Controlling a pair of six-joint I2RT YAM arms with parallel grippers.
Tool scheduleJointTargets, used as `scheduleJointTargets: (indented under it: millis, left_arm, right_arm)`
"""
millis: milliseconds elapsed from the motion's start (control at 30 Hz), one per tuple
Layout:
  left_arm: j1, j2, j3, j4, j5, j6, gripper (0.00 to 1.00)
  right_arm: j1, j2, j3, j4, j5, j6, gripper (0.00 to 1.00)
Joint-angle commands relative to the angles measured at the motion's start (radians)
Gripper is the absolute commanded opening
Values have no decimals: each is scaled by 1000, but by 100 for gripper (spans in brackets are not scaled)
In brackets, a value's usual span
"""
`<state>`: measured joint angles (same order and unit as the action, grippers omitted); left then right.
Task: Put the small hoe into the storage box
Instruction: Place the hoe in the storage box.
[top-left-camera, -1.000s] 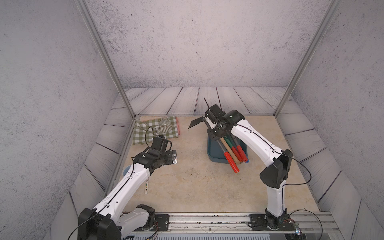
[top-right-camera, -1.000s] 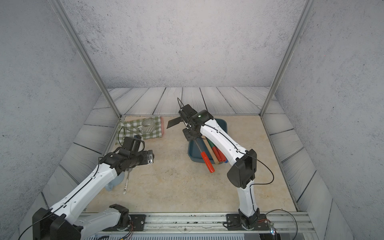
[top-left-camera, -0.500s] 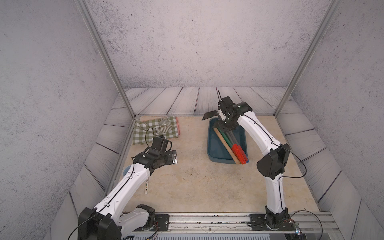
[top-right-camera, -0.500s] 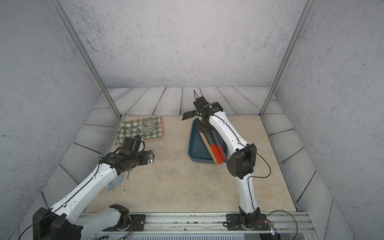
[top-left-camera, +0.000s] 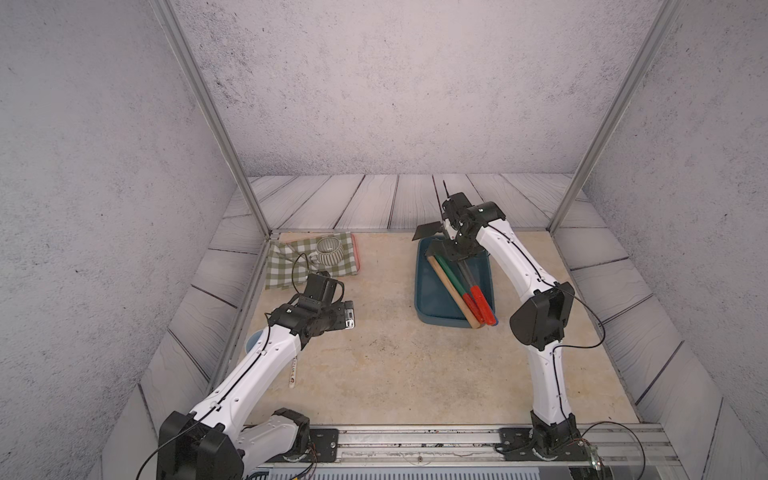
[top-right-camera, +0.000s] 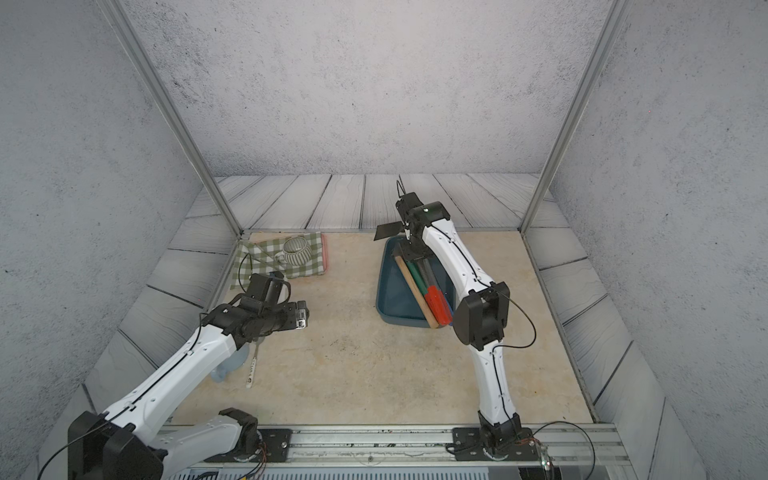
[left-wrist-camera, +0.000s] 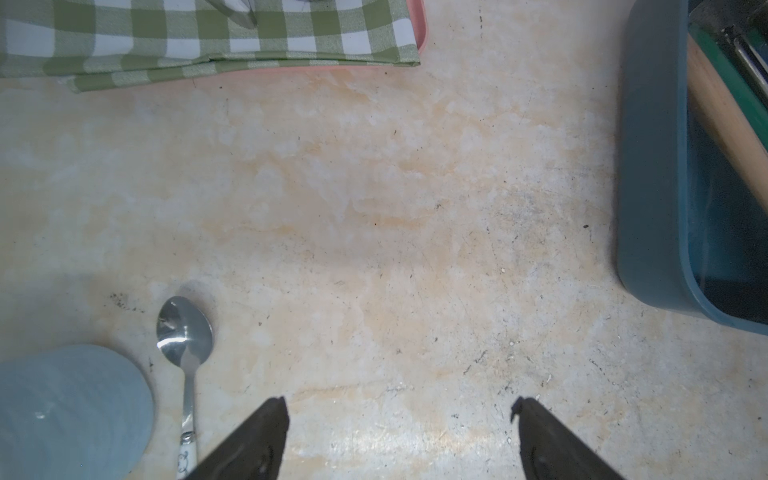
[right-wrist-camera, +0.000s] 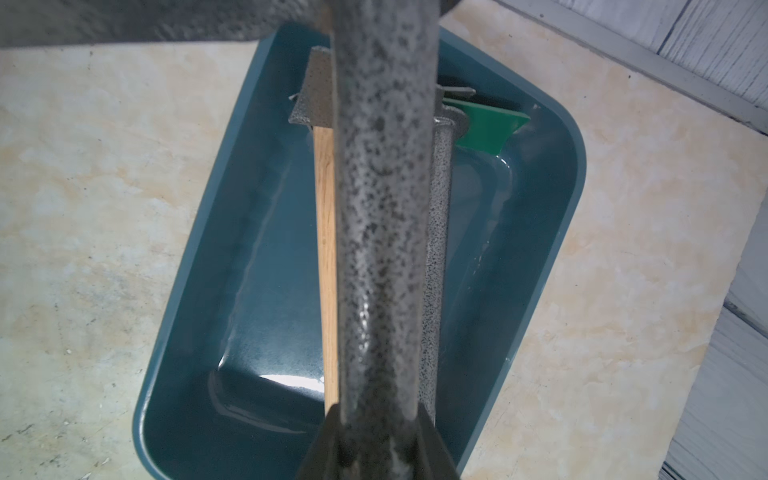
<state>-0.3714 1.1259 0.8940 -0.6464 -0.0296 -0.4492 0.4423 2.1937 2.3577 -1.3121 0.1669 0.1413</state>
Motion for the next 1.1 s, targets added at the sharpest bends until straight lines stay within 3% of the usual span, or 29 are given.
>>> scheduleJointTargets:
  millis: [0, 600, 1067]
  left_arm:
    - [5, 5, -9, -1, 1, 4, 89]
    - [5, -6, -14, 8, 10, 12, 89]
    - [6, -4, -15, 8, 10, 14, 88]
  right_arm:
    - [-10, -14, -6, 20, 3, -5, 0]
    - [-16, -4, -141, 57, 7, 0, 0]
    - [-35, 156, 33, -45, 44, -12, 0]
